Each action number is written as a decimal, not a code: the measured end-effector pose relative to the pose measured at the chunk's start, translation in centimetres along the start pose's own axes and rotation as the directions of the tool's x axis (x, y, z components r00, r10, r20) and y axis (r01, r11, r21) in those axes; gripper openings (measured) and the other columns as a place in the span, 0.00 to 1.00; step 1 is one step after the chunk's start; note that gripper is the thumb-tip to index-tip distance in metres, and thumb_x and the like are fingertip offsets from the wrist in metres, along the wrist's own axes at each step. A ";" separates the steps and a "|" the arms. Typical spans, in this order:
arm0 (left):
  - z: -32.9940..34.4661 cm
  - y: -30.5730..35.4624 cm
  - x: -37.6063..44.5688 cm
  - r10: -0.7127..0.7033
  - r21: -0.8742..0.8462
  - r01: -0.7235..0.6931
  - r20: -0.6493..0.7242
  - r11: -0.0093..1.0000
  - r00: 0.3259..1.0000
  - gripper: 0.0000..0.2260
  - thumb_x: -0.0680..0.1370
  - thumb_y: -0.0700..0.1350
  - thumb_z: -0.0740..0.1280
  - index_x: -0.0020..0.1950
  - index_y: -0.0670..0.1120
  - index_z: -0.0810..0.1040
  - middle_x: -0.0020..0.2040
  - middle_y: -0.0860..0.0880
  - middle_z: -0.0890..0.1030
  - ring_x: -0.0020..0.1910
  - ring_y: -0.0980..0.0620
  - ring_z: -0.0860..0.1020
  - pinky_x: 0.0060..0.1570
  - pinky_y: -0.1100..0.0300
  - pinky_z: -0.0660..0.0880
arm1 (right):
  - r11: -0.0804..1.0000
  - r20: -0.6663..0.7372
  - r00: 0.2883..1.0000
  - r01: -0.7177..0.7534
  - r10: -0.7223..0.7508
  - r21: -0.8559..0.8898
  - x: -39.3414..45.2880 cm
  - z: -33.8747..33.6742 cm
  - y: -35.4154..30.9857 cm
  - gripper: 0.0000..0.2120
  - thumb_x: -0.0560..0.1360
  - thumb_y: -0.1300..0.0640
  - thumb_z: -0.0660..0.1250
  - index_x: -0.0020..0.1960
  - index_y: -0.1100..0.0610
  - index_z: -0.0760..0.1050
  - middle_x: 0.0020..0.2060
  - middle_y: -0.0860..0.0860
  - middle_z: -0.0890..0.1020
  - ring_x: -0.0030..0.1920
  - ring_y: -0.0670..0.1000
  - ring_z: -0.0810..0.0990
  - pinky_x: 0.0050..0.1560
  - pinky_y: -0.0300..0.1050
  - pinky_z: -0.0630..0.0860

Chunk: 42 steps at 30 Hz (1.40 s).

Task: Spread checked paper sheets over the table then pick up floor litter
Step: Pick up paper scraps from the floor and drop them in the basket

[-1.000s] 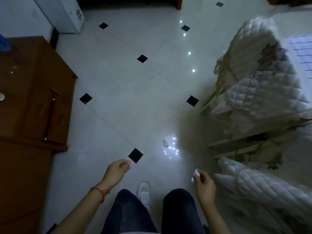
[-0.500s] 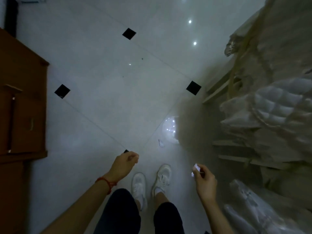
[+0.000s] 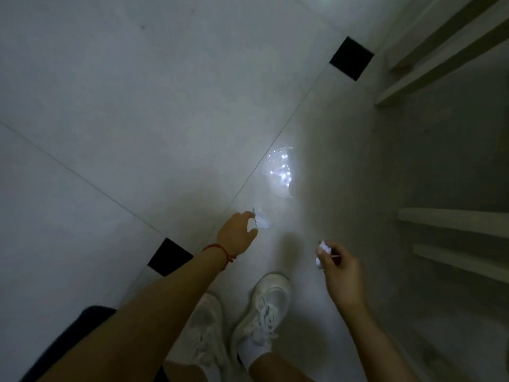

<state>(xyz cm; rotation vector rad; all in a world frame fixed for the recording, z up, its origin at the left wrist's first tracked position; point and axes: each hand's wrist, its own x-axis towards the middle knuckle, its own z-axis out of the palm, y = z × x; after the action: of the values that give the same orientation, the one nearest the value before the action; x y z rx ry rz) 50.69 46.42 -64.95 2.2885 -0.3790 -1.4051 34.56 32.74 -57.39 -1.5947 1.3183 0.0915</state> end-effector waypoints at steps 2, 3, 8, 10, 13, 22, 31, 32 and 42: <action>2.4 -1.6 3.6 0.026 0.042 -0.026 0.002 0.999 1.000 0.23 0.76 0.45 0.65 0.69 0.41 0.66 0.64 0.39 0.71 0.63 0.43 0.70 0.61 0.57 0.66 | 1.000 0.006 1.000 -0.001 0.001 -0.001 2.2 1.5 2.2 0.05 0.75 0.61 0.65 0.41 0.56 0.77 0.28 0.47 0.79 0.29 0.39 0.77 0.34 0.26 0.70; 3.5 -2.3 5.2 0.035 0.053 -0.035 -0.007 0.998 0.999 0.24 0.75 0.46 0.66 0.69 0.41 0.67 0.65 0.39 0.70 0.64 0.43 0.69 0.63 0.55 0.66 | 1.000 0.004 1.000 0.004 -0.004 -0.001 3.1 2.2 3.2 0.05 0.75 0.61 0.65 0.40 0.55 0.77 0.28 0.47 0.79 0.29 0.39 0.77 0.36 0.30 0.71; 8.1 -4.5 8.7 0.043 -0.057 -0.055 -0.199 0.997 0.979 0.26 0.71 0.41 0.72 0.67 0.40 0.68 0.64 0.39 0.66 0.59 0.48 0.69 0.55 0.69 0.66 | 1.000 -0.027 1.000 0.005 -0.004 0.022 5.7 4.7 7.1 0.11 0.74 0.60 0.66 0.37 0.46 0.76 0.29 0.46 0.79 0.29 0.37 0.77 0.37 0.36 0.73; 9.6 -4.9 9.1 0.053 -0.080 -0.073 -0.232 0.994 0.971 0.20 0.72 0.37 0.69 0.63 0.38 0.71 0.62 0.39 0.67 0.55 0.49 0.71 0.49 0.77 0.63 | 0.999 -0.016 1.000 0.001 -0.001 0.033 5.6 5.5 8.1 0.11 0.74 0.61 0.66 0.36 0.46 0.76 0.28 0.45 0.79 0.29 0.36 0.77 0.35 0.30 0.73; 10.7 -5.0 9.2 0.093 -0.033 -0.104 -0.238 0.994 0.967 0.08 0.75 0.35 0.64 0.52 0.33 0.76 0.54 0.35 0.74 0.49 0.42 0.75 0.40 0.72 0.62 | 0.999 0.001 1.000 0.006 -0.006 0.036 5.3 6.4 8.7 0.12 0.74 0.61 0.66 0.37 0.46 0.76 0.28 0.45 0.79 0.30 0.36 0.77 0.33 0.25 0.70; 5.7 -1.3 2.5 -0.182 -0.454 -0.017 -0.390 0.891 0.903 0.05 0.72 0.35 0.69 0.37 0.36 0.79 0.33 0.43 0.76 0.34 0.48 0.74 0.31 0.64 0.67 | 0.999 0.003 1.000 0.006 -0.006 0.048 0.6 4.4 3.8 0.12 0.74 0.61 0.66 0.37 0.45 0.75 0.28 0.45 0.79 0.30 0.37 0.77 0.39 0.39 0.74; -5.1 5.8 -14.3 -0.327 -0.695 -0.037 -0.384 0.718 0.864 0.04 0.70 0.36 0.71 0.42 0.36 0.80 0.35 0.44 0.78 0.31 0.51 0.75 0.30 0.67 0.72 | 0.996 0.003 0.999 0.035 -0.035 0.079 -9.2 -3.5 -8.7 0.03 0.75 0.60 0.66 0.44 0.57 0.78 0.32 0.49 0.80 0.35 0.47 0.78 0.44 0.43 0.75; -6.3 6.6 -16.4 -0.325 -0.695 -0.047 -0.394 0.718 0.860 0.04 0.70 0.36 0.71 0.41 0.36 0.80 0.33 0.45 0.78 0.30 0.54 0.74 0.28 0.69 0.71 | 0.996 0.002 0.999 0.040 -0.040 0.081 -10.5 -4.4 -10.1 0.04 0.75 0.60 0.65 0.45 0.59 0.78 0.33 0.51 0.80 0.36 0.48 0.78 0.44 0.43 0.74; -17.8 14.2 -36.6 -0.345 -0.730 -0.142 -0.473 0.668 0.811 0.06 0.71 0.34 0.70 0.46 0.33 0.81 0.38 0.41 0.80 0.34 0.49 0.75 0.36 0.64 0.75 | 0.983 0.010 0.995 0.094 -0.097 0.155 -24.0 -12.4 -24.0 0.05 0.75 0.60 0.65 0.43 0.60 0.78 0.31 0.50 0.79 0.34 0.47 0.76 0.40 0.40 0.71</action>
<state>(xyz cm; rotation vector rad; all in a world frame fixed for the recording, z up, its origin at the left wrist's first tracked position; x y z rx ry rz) 50.01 53.93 -22.50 1.8770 0.4761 -0.6090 37.03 37.47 -21.69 -1.5194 1.2031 -0.0541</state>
